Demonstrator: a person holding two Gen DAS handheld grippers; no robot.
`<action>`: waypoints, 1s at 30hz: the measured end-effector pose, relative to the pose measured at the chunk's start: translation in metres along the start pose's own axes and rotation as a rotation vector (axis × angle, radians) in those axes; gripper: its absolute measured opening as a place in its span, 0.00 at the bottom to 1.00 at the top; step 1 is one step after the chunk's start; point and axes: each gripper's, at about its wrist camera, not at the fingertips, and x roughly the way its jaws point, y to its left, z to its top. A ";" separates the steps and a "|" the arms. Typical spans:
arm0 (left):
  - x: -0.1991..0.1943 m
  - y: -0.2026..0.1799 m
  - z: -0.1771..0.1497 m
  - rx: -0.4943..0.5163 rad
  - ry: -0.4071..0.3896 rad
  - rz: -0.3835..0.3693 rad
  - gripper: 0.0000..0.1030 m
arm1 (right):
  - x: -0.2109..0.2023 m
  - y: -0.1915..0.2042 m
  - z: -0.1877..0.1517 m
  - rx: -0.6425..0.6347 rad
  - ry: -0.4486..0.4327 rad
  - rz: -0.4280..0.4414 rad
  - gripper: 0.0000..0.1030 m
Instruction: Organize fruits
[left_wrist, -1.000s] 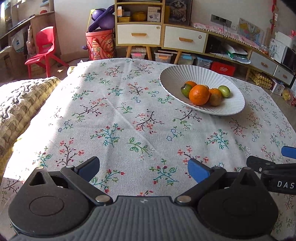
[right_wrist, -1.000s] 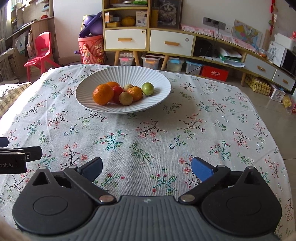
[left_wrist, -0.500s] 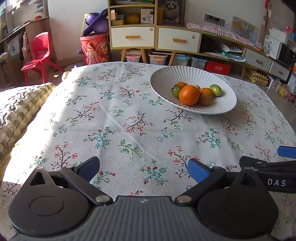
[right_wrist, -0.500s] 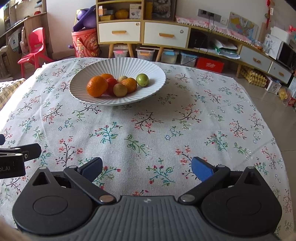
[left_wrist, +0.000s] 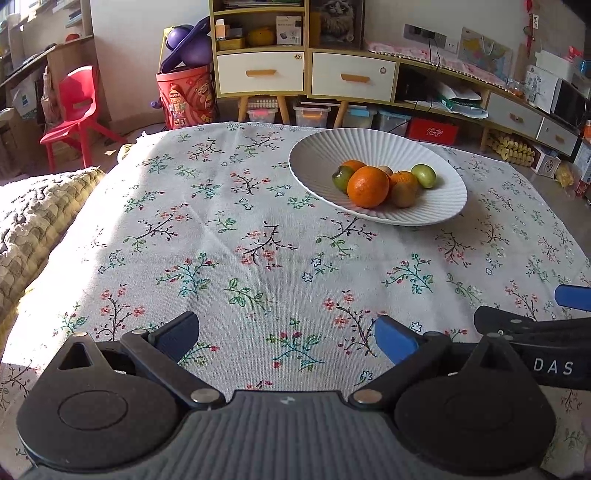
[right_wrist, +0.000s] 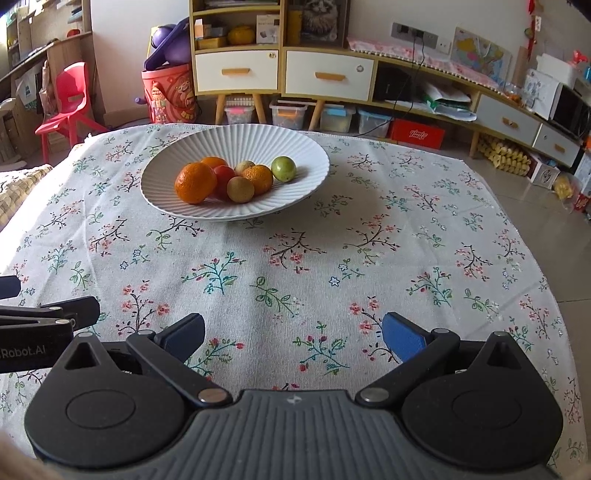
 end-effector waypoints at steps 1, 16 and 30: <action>0.000 -0.001 0.000 0.001 0.001 0.000 0.89 | -0.001 0.000 0.000 -0.001 -0.002 0.001 0.99; -0.002 -0.003 -0.001 0.010 -0.005 0.003 0.89 | -0.002 -0.001 -0.001 -0.002 -0.016 -0.002 0.99; -0.003 -0.002 -0.001 0.007 -0.008 0.008 0.89 | -0.003 0.000 0.000 -0.005 -0.022 -0.001 0.99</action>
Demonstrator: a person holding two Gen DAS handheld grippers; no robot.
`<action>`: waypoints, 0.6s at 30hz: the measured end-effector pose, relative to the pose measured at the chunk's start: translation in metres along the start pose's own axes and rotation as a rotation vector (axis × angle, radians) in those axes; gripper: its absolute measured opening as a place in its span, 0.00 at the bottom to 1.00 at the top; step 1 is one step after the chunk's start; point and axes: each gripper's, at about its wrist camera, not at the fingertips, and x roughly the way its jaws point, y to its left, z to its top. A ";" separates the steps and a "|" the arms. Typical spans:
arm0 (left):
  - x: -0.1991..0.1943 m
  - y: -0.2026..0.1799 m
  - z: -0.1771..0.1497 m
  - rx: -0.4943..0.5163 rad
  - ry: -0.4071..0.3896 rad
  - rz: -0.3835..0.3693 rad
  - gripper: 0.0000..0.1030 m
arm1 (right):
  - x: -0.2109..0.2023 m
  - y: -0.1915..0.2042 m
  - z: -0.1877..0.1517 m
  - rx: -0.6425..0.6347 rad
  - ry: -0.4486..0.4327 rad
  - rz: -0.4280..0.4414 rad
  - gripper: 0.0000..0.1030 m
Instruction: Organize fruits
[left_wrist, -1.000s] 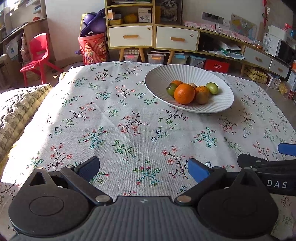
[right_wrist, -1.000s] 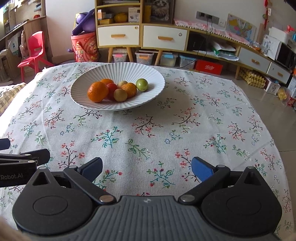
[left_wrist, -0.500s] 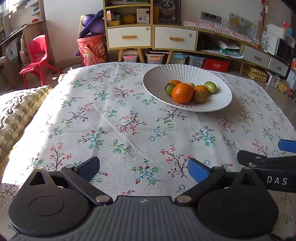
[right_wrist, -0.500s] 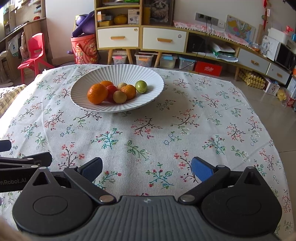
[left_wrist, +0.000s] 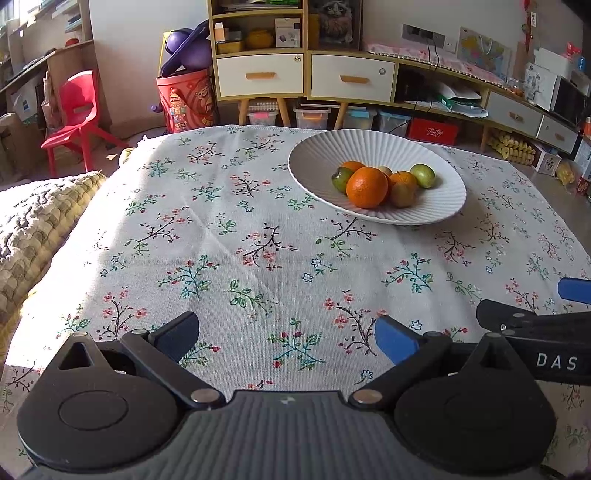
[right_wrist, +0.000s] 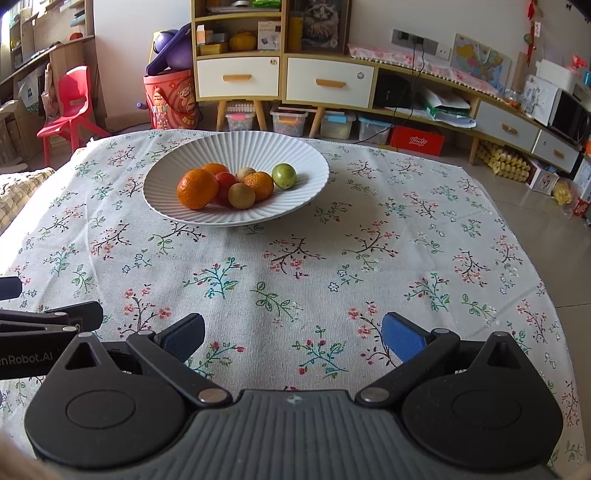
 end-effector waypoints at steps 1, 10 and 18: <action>0.000 0.000 0.000 0.000 0.000 0.000 0.89 | 0.000 0.000 0.000 0.000 0.000 0.000 0.99; 0.000 0.000 0.000 0.000 -0.001 0.000 0.89 | 0.000 -0.001 0.000 -0.001 0.000 -0.002 0.99; 0.000 0.001 0.000 0.000 0.005 -0.003 0.89 | -0.001 -0.001 0.001 -0.004 -0.002 -0.002 0.99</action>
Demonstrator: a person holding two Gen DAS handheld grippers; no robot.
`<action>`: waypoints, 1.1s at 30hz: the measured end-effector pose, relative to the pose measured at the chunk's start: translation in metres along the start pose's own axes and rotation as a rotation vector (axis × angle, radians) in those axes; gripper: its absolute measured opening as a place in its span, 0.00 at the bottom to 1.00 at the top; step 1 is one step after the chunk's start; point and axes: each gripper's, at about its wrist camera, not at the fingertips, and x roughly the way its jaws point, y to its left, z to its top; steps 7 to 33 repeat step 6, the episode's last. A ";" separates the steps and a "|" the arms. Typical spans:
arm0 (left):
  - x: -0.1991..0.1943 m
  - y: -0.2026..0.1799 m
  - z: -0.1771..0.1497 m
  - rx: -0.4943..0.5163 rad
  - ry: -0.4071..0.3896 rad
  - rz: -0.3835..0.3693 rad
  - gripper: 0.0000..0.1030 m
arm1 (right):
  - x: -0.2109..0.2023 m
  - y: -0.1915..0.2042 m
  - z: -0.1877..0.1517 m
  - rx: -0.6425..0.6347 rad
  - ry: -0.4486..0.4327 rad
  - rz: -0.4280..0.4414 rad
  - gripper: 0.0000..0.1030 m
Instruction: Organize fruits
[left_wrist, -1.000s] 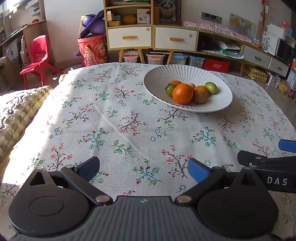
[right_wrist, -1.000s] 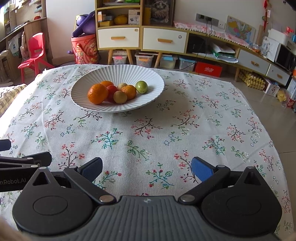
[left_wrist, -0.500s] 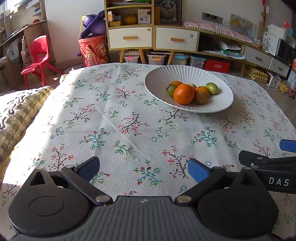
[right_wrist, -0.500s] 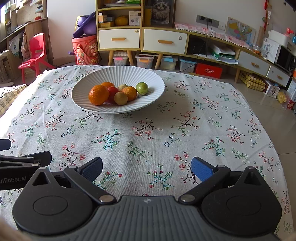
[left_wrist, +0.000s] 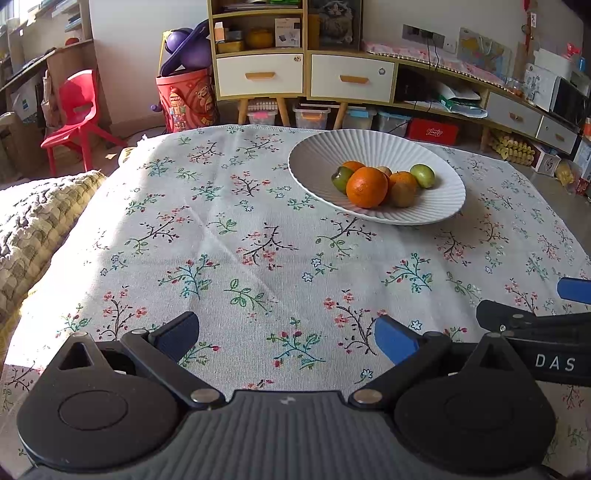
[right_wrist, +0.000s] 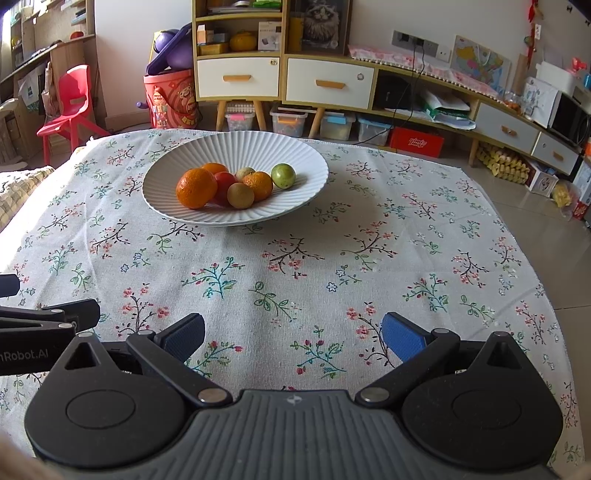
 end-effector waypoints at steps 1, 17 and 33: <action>0.000 0.000 0.000 0.000 0.002 0.001 0.89 | 0.000 0.000 0.000 0.000 0.000 0.000 0.99; 0.000 0.000 -0.001 0.004 0.002 0.004 0.89 | 0.000 0.000 -0.001 -0.002 -0.001 -0.001 0.99; 0.000 0.000 -0.001 0.004 0.002 0.004 0.89 | 0.000 0.000 -0.001 -0.002 -0.001 -0.001 0.99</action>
